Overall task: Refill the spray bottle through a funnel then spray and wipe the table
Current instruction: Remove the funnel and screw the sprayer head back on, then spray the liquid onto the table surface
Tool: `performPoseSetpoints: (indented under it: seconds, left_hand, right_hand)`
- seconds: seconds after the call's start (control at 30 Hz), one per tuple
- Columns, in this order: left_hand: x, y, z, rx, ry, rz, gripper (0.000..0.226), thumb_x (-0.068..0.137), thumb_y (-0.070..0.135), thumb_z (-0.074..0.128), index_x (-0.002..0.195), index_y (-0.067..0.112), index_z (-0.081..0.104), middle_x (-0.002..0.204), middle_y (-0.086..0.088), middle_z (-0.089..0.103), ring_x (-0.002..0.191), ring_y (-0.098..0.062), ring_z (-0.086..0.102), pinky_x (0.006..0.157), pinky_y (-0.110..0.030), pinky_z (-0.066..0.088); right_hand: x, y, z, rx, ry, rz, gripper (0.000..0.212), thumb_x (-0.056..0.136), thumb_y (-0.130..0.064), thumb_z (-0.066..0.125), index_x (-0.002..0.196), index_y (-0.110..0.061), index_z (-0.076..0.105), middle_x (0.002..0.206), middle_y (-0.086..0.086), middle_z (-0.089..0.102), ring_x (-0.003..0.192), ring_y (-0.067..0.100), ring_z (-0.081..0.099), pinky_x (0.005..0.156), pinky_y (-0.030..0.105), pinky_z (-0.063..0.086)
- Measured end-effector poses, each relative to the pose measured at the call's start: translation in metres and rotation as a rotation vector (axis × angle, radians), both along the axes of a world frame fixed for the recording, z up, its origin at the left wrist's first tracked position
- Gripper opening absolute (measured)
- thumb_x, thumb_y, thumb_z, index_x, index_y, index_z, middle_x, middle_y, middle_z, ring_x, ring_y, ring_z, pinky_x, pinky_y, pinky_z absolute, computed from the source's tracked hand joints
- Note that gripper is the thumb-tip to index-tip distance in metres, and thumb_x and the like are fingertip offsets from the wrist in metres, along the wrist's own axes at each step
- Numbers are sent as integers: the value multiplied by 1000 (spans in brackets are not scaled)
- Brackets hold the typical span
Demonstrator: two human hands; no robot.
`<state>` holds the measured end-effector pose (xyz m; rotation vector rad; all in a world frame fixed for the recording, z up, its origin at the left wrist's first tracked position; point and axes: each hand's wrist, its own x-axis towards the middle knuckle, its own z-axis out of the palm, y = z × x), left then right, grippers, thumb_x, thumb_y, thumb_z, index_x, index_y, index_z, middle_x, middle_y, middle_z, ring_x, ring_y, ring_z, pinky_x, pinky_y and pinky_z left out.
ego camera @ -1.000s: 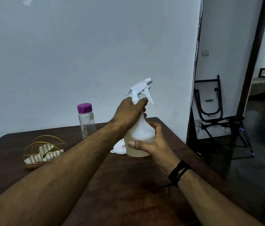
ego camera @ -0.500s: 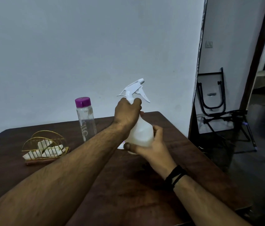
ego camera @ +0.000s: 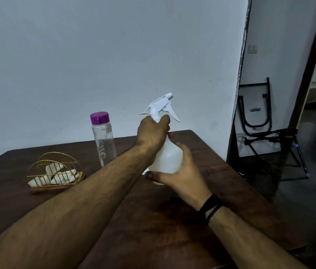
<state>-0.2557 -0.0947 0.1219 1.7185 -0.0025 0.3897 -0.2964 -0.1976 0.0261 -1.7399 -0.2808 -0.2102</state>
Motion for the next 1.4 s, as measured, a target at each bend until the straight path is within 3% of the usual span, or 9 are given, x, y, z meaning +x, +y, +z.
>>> performPoseSetpoints:
  seconds: [0.13,0.27,0.53,0.7,0.93,1.07,1.17,1.27,1.4]
  left_hand:
    - [-3,5,-4,-21,37,-84,19,91,23,56,78,10,61,56,4,68,90,-34,74,68,-34,51]
    - [-8,17,-6,-88,51,-184,19,92,21,59,78,9,61,66,-5,67,64,-23,70,68,-36,49]
    - [-22,24,0,-1,-16,-299,29,96,36,64,80,12,62,74,-4,65,71,-21,66,68,-35,49]
    - [-42,40,15,-17,299,-401,33,93,47,55,112,25,70,102,10,74,68,-11,62,72,-34,41]
    - [-59,53,20,-54,118,-313,32,93,25,71,115,2,69,110,-15,76,82,-19,76,49,-16,53]
    - [-64,42,9,10,23,-259,48,83,33,82,106,-6,66,99,-20,76,81,-28,77,59,-30,60]
    - [-68,33,7,40,-37,-226,50,82,39,82,86,-7,62,79,-17,66,70,-26,67,63,-36,61]
    - [-73,32,8,40,-36,-253,54,85,40,79,96,-11,65,76,-13,65,71,-21,68,77,-41,64]
    - [-80,41,5,106,-9,-311,47,91,38,73,100,-8,67,82,-21,67,79,-30,72,52,-20,54]
  right_hand:
    - [3,-6,2,41,23,69,89,49,-41,99,125,-33,54,114,-10,73,106,11,72,89,34,62]
    - [1,-17,14,185,137,394,60,71,-9,84,127,-14,63,111,5,79,105,22,75,84,32,60]
    - [3,-26,11,287,360,638,60,62,-28,80,122,-29,73,115,3,76,106,23,72,94,54,55]
    - [2,-31,12,426,450,697,65,53,-21,89,117,-26,78,120,8,73,112,29,70,108,67,44]
    - [2,-28,40,98,255,409,109,60,-45,95,154,-32,41,147,6,60,127,24,66,108,55,53]
    - [1,-8,71,-204,-42,131,137,58,-51,96,163,-39,9,155,-3,48,134,15,58,111,39,50]
    - [0,3,87,-188,-127,77,97,81,-15,80,161,-25,25,141,1,59,127,19,62,102,32,53]
    - [-2,3,96,-213,-109,86,47,80,-10,64,125,-20,55,108,-1,69,108,25,69,87,36,59]
    - [-3,2,93,-253,-74,208,36,81,1,53,109,-18,64,85,1,72,80,17,70,72,30,57]
